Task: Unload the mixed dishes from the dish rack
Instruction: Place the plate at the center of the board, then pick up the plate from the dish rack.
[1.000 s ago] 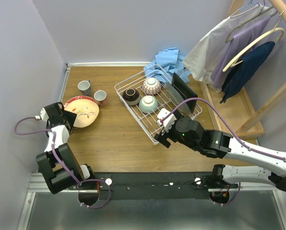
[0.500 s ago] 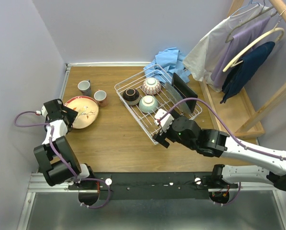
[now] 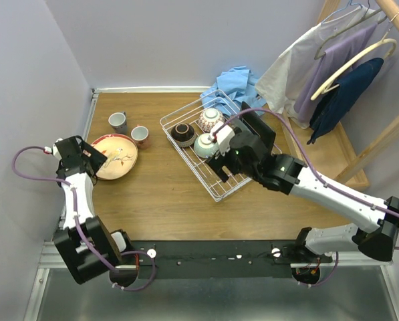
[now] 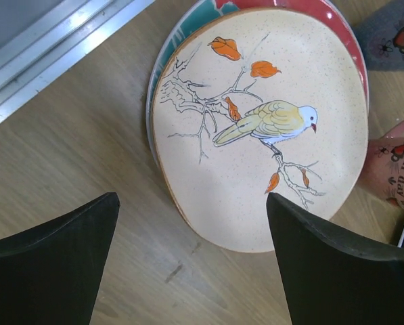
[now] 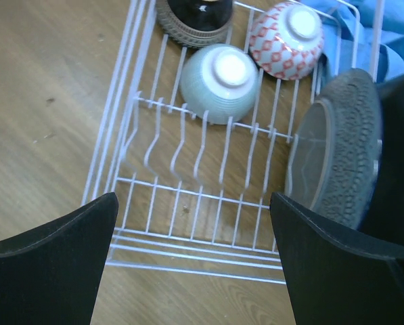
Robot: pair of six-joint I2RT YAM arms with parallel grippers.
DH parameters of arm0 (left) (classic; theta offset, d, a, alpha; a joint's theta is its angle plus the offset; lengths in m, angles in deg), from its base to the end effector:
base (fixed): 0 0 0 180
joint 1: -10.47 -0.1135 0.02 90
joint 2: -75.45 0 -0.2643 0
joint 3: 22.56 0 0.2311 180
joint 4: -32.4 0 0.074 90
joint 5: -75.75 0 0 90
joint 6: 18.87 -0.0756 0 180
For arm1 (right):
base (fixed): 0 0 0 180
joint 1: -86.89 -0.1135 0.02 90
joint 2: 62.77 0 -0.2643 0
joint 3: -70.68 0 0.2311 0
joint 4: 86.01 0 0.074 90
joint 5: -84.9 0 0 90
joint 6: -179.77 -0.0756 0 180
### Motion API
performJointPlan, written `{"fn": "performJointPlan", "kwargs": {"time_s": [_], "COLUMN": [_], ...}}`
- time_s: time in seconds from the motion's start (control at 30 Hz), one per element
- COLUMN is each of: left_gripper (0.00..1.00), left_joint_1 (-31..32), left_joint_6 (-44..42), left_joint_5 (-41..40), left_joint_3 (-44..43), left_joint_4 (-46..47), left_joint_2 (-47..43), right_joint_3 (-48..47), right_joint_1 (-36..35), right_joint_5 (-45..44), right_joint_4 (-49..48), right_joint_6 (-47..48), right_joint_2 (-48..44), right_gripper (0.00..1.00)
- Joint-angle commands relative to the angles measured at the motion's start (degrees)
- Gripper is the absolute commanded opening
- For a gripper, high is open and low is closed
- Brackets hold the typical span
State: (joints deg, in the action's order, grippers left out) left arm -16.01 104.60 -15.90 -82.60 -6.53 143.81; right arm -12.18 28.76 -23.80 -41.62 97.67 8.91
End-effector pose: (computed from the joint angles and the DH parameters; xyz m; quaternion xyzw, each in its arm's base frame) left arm 0.2252 0.1146 0.2159 -0.4698 0.8040 -0.0088 0.3646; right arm 0.1713 0.2296 0.3295 -0.4082 0.7699 0.0698 0.4855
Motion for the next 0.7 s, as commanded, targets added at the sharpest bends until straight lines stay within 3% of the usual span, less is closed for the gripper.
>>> {"fn": "performJointPlan", "kwargs": {"time_s": [0.0,0.1,0.47,0.67], "left_gripper": [0.99,0.99,0.99,0.99], "left_joint_1": [2.21,5.46,28.82,32.98], "left_joint_6": [-3.94,-5.26,-11.85,-12.73], "left_joint_5": [-2.4,-3.97,-8.98,-7.41], "left_joint_3": [-0.98,-2.02,-7.21,-5.2], "left_joint_4": [-4.86,-6.79,-13.21,-14.96], "left_joint_2": [-8.31,-11.75,-20.45,-28.08], "right_joint_3": [-6.18,-8.03,-9.88,-11.11], "right_joint_1": [5.99,12.22,27.62,31.93], "right_joint_5": [2.17,6.2,20.63,25.11], "right_joint_4": [5.37,6.87,6.51,6.87], "right_joint_6": [-2.98,-4.73,-7.72,-7.64], "right_joint_2": [3.28,4.96,8.03,11.46], "right_gripper": [1.0,1.0,0.98,0.89]}}
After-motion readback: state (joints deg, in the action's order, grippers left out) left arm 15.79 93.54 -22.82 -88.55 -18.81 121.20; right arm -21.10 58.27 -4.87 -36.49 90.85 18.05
